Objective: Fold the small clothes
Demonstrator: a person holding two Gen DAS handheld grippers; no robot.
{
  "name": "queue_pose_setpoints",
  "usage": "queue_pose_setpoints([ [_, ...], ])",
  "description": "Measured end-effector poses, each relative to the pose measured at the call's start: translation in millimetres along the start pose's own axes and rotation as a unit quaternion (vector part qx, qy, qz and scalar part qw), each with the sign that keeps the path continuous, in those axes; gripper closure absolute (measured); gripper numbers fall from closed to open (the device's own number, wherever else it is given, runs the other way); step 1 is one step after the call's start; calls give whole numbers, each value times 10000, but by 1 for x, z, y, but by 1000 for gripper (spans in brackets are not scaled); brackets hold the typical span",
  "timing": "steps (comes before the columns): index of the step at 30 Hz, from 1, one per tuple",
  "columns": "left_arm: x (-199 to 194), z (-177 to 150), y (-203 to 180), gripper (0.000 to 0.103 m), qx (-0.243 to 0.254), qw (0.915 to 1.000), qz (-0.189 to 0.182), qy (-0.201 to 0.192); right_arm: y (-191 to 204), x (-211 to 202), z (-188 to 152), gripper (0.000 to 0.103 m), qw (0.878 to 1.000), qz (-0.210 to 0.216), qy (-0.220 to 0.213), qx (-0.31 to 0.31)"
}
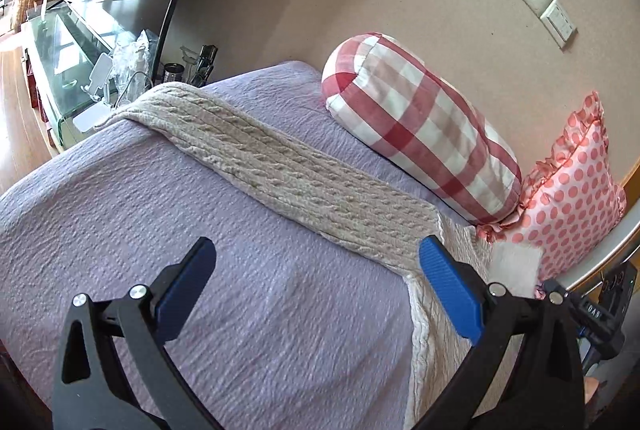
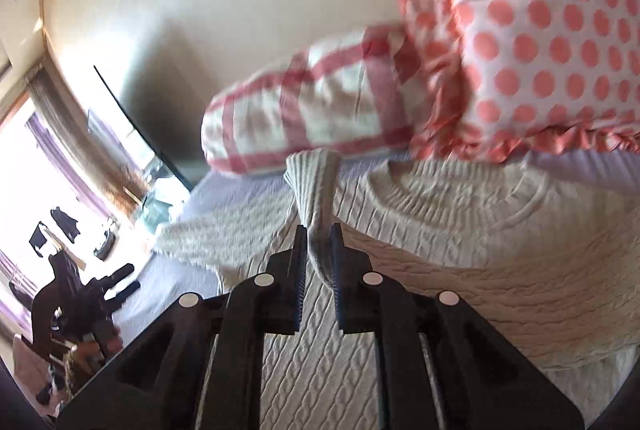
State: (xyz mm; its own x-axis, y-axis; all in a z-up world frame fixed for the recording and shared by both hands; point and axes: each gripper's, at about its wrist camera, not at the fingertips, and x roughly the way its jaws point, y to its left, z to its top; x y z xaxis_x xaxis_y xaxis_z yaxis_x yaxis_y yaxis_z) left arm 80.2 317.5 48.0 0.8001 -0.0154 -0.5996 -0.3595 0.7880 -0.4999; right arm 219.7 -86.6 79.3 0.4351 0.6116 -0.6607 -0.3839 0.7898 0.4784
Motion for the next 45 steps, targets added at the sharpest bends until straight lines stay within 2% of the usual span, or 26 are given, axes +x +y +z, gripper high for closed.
queue_pose_setpoints([
  [1, 3, 6, 7, 2, -78, 10000, 33, -1, 3, 5, -8, 75, 9999, 27, 164, 37],
  [2, 8, 12, 15, 2, -183, 9998, 70, 15, 5, 2, -16, 54, 9998, 70, 163, 45],
  [3, 12, 18, 25, 2, -319, 9994, 128, 43, 6, -6, -23, 40, 10000, 63, 54, 23],
  [7, 33, 38, 60, 8, -926, 9953, 201, 219, -2, -45, -32, 37, 9995, -102, -302, 23],
  [9, 41, 45, 78, 14, -1241, 9918, 148, 279, -19, -65, -29, 31, 9984, -222, -491, 138],
  [13, 47, 65, 102, 23, -1608, 9867, 64, 247, -45, -93, -32, 30, 9958, -487, -705, 331],
  [15, 50, 74, 116, 36, -1876, 9819, 10, 257, -54, -104, -35, 29, 9932, -561, -916, 454],
  [20, 57, 93, 146, 60, -2419, 9697, 23, 327, -71, -125, -44, 27, 9885, -583, -1209, 698],
  [21, 59, 96, 149, 66, -2466, 9685, 79, 326, -72, -125, -45, 27, 9884, -599, -1201, 704],
  [23, 62, 101, 154, 87, -2457, 9681, 328, 365, -75, -125, -47, 27, 9887, -597, -1172, 725],
  [24, 64, 102, 155, 95, -2425, 9681, 484, 409, -76, -125, -48, 27, 9888, -573, -1166, 732],
  [26, 60, 107, 145, 96, -2243, 9720, 624, 332, -78, -129, -49, 27, 9886, -548, -1208, 715],
  [27, 54, 112, 131, 96, -1982, 9775, 686, 207, -78, -132, -49, 27, 9881, -550, -1259, 686],
  [30, 33, 124, 52, 96, -726, 9951, 639, -188, -78, -143, -48, 27, 9860, -614, -1425, 619],
  [32, 22, 121, -21, 96, 249, 9986, 325, -341, -80, -150, -47, 27, 9838, -668, -1547, 616],
  [33, 18, 112, -63, 96, 805, 9960, 91, -388, -82, -154, -46, 27, 9823, -701, -1615, 637],
  [35, 14, 80, -147, 96, 1826, 9813, -472, -391, -87, -162, -45, 27, 9788, -760, -1750, 744],
  [37, 16, 31, -228, 96, 2757, 9544, -1104, -304, -94, -166, -42, 27, 9751, -797, -1869, 893],
  [38, 22, 1, -264, 95, 3166, 9386, -1355, -216, -98, -166, -41, 27, 9732, -817, -1913, 979],
  [39, 32, -33, -298, 90, 3565, 9214, -1544, -90, -103, -164, -39, 27, 9719, -847, -1929, 1050],
  [40, 44, -69, -328, 82, 3985, 9029, -1612, 42, -107, -162, -38, 27, 9709, -900, -1915, 1119],
  [41, 58, -107, -352, 78, 4459, 8823, -1499, 166, -114, -159, -38, 27, 9700, -979, -1863, 1213],
  [42, 70, -142, -366, 77, 4884, 8625, -1300, 266, -123, -156, -38, 27, 9694, -1046, -1758, 1358],
  [43, 79, -169, -371, 77, 5199, 8463, -1111, 346, -132, -154, -39, 27, 9692, -1043, -1636, 1519],
  [44, 83, -186, -368, 77, 5369, 8363, -1035, 408, -142, -153, -42, 27, 9689, -1001, -1518, 1678],
  [45, 81, -192, -359, 77, 5405, 8333, -1065, 450, -153, -152, -44, 28, 9682, -985, -1411, 1817],
])
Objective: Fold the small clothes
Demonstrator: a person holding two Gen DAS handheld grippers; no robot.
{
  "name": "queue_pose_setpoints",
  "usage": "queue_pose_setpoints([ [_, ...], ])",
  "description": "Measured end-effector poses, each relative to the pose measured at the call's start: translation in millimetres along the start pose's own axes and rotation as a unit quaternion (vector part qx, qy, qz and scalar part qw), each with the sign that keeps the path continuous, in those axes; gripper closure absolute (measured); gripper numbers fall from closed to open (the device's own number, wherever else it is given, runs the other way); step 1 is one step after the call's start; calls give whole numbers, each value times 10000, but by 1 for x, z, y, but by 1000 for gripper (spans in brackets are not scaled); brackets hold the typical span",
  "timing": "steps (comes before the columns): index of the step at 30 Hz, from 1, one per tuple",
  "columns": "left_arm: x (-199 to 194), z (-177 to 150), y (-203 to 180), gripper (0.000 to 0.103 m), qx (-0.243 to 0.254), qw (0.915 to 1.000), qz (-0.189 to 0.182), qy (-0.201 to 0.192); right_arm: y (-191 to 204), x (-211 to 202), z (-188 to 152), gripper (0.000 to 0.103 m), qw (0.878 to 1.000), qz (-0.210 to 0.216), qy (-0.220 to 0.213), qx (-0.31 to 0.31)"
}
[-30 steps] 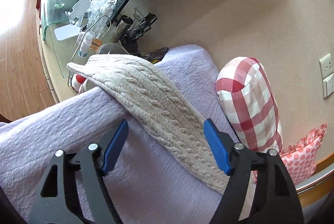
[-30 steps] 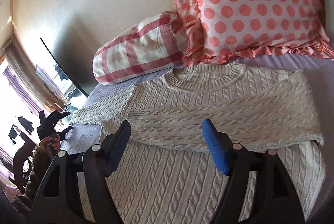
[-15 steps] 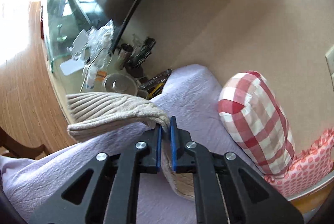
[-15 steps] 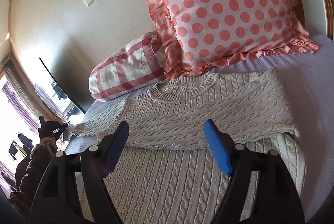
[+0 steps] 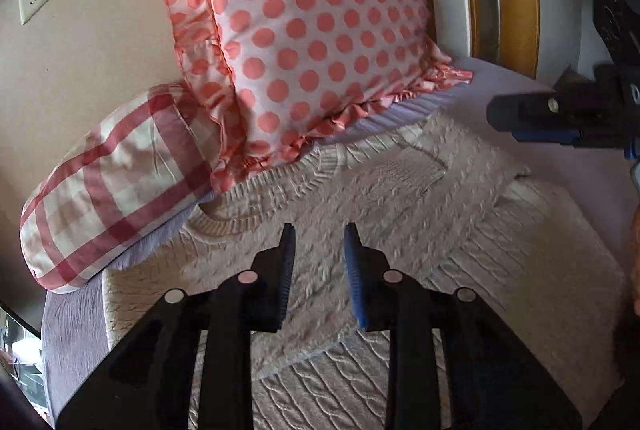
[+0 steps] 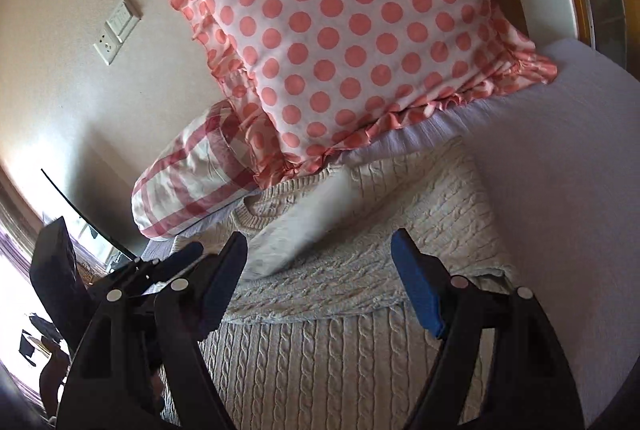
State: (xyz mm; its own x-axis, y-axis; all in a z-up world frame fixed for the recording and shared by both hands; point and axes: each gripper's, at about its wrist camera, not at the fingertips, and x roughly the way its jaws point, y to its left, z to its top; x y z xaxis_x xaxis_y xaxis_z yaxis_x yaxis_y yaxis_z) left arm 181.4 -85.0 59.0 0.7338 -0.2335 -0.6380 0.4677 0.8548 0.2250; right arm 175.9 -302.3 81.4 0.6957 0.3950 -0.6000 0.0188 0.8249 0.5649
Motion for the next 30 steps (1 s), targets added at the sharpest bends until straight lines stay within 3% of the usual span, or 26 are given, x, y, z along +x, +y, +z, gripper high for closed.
queue_pose_setpoints([
  [1, -7, -11, 4, 76, -55, 10000, -36, -11, -8, 1, 1, 29, 9999, -46, 61, 74],
  [4, -40, -42, 33, 58, -457, 9989, 9, -124, -27, 15, 8, 45, 9988, -201, 317, 303],
  [6, -64, -58, 51, 55, -648, 9977, 116, -144, -34, 34, 13, 56, 9971, -96, 562, 502],
  [13, -111, -120, 111, 44, -1631, 9861, 297, 64, -42, 97, 21, 59, 9908, -483, 970, 811],
  [14, -113, -128, 117, 44, -1787, 9834, 285, 100, -42, 100, 20, 63, 9914, -480, 926, 795],
  [15, -115, -135, 123, 44, -1937, 9806, 269, 133, -40, 102, 19, 77, 9924, -438, 884, 734],
  [17, -115, -146, 131, 44, -2143, 9763, 226, 173, -36, 106, 16, 91, 9936, -291, 871, 651],
  [21, -115, -160, 137, 44, -2436, 9696, -9, 223, -40, 75, 19, 94, 9969, -233, 289, 699],
  [24, -117, -169, 136, 42, -2535, 9668, -223, 245, -50, 47, 19, 94, 9954, -647, -162, 682],
  [28, -120, -180, 134, 42, -2691, 9617, -419, 296, -58, 54, 13, 90, 9924, -1004, 437, 554],
  [30, -125, -187, 133, 42, -2796, 9581, -516, 338, -56, 37, 7, 72, 9925, -1044, 451, 450],
])
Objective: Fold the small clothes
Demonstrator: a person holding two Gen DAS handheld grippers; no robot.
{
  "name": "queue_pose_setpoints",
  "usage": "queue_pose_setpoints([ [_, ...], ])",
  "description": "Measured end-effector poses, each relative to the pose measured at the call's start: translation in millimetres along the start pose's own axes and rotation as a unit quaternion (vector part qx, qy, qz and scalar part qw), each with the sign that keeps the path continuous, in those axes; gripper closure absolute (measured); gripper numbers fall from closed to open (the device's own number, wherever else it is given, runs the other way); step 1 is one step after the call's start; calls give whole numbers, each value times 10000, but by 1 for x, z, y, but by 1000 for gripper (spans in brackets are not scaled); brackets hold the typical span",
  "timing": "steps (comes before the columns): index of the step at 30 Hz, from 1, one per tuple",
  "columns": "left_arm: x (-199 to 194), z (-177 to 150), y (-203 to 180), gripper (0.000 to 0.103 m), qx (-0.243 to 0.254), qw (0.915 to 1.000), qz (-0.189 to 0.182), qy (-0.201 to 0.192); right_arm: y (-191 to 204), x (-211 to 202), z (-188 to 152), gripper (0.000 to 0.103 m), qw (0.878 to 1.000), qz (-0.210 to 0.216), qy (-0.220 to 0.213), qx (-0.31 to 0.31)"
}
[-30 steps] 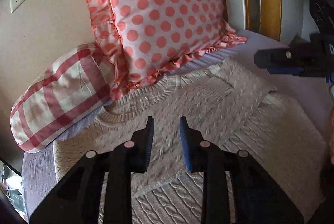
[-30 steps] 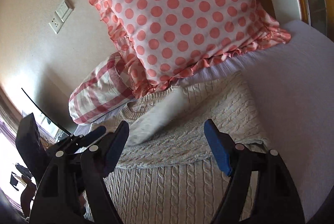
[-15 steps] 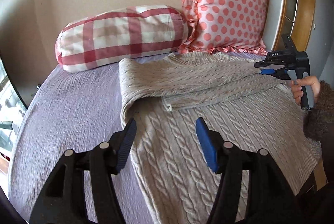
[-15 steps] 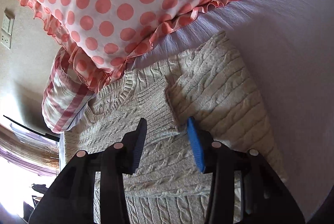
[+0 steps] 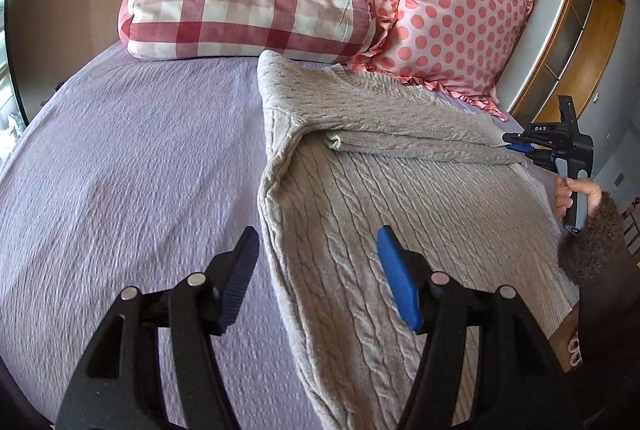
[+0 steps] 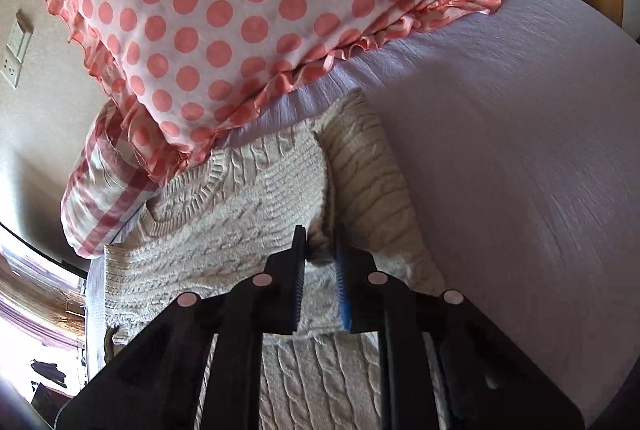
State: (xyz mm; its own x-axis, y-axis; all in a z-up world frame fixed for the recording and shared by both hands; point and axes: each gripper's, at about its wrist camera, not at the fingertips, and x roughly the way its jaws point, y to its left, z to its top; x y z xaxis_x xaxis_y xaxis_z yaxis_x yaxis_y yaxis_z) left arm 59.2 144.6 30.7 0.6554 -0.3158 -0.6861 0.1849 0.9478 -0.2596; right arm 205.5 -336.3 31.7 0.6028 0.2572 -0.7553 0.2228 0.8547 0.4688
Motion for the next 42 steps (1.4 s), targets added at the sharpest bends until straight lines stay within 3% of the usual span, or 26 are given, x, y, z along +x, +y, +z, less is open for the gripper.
queue_pose_setpoints([
  [1, -4, -5, 1, 41, -43, 10000, -78, 7, 0, -14, -6, 61, 9999, 31, -113, -111],
  [2, -8, -11, 1, 40, -78, 9999, -149, 11, 0, -29, -15, 40, 9994, 53, -248, -255],
  [3, -12, -17, 2, 38, -110, 9997, -206, 21, 0, -44, -25, 37, 9985, 74, -333, -421],
  [7, -21, -43, 1, 38, -280, 9984, -459, 175, -17, -81, -69, 38, 9970, 110, -256, -726],
  [9, -22, -55, -1, 39, -343, 9971, -605, 299, -34, -90, -91, 51, 9978, 69, -100, -653],
  [14, -32, -76, -12, 40, -357, 9972, -617, 236, -59, -103, -140, 61, 9986, 204, 182, -451],
  [16, -36, -84, -16, 50, -388, 9970, -633, 220, -59, -112, -158, 65, 9974, 429, 149, -566],
  [17, -38, -87, -18, 54, -374, 9974, -587, 209, -57, -115, -167, 72, 9961, 593, 212, -611],
  [19, -40, -92, -20, 78, -388, 9977, -515, 220, -54, -120, -184, 81, 9933, 846, 299, -734],
  [20, -39, -94, -19, 86, -462, 9970, -565, 265, -53, -121, -190, 88, 9922, 894, 336, -804],
  [22, -38, -94, -14, 92, -621, 9950, -717, 304, -55, -126, -195, 92, 9912, 1045, 328, -748],
  [27, -37, -69, -9, 94, -763, 9893, -1215, 254, -61, -147, -164, 95, 9808, 1921, -280, -207],
  [30, -38, -28, 2, 94, -970, 9838, -1505, -87, -54, -155, -126, 95, 9691, 2357, -731, -2],
  [33, -24, 26, 11, 94, -1066, 9829, -1459, -362, -41, -144, -78, 95, 9605, 2581, -1019, 207],
  [38, 41, 120, 24, 95, -1140, 9882, -893, -504, -20, -81, 8, 95, 9610, 2423, -1108, 741],
  [42, 120, 173, 38, 95, -1372, 9895, -413, -164, -22, 3, 57, 95, 9717, 1840, -667, 1324],
])
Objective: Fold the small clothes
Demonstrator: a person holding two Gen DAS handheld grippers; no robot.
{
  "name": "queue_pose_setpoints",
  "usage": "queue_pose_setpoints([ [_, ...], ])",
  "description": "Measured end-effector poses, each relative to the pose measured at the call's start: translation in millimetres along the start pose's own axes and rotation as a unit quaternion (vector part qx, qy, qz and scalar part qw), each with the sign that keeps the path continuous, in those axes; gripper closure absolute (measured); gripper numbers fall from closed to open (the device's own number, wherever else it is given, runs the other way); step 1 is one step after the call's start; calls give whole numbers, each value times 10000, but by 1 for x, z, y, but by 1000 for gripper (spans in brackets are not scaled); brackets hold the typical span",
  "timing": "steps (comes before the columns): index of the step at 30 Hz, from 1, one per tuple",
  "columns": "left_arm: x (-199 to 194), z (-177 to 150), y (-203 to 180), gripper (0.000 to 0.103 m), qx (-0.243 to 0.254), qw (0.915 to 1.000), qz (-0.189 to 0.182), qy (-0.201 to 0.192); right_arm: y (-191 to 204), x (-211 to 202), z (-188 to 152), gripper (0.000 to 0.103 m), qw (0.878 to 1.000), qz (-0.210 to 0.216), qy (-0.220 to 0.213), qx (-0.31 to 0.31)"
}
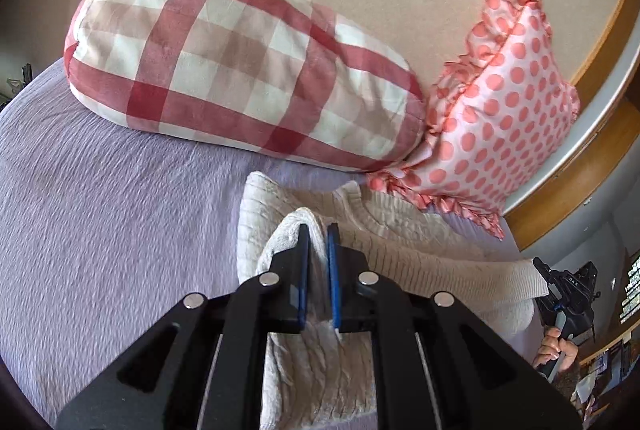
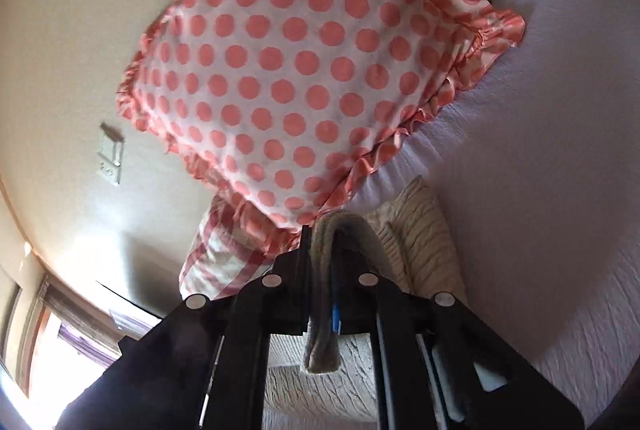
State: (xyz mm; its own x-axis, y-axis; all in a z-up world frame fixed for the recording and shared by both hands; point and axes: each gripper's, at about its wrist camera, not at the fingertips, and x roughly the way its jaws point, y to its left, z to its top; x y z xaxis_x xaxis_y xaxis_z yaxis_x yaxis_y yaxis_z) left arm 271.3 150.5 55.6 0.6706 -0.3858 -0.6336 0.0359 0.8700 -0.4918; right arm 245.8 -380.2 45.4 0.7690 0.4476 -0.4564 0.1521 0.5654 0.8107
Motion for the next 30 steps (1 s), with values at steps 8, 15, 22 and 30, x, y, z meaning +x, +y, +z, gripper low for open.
queue_pose_setpoints([
  [8, 63, 17, 33, 94, -743, 9963, 75, 429, -49, 73, 35, 93, 9801, -113, 859, 1788],
  [15, 22, 27, 51, 75, -1018, 9946, -17, -184, -29, 58, 49, 29, 9855, 603, 224, 1572],
  [22, -7, -3, 69, 55, -872, 9955, -299, 217, 35, 33, 6, 18, 9970, 362, 426, -531],
  [30, 27, -32, 54, 53, -866, 9899, -712, 866, 62, 58, -60, 18, 9819, 141, 1037, -1580],
])
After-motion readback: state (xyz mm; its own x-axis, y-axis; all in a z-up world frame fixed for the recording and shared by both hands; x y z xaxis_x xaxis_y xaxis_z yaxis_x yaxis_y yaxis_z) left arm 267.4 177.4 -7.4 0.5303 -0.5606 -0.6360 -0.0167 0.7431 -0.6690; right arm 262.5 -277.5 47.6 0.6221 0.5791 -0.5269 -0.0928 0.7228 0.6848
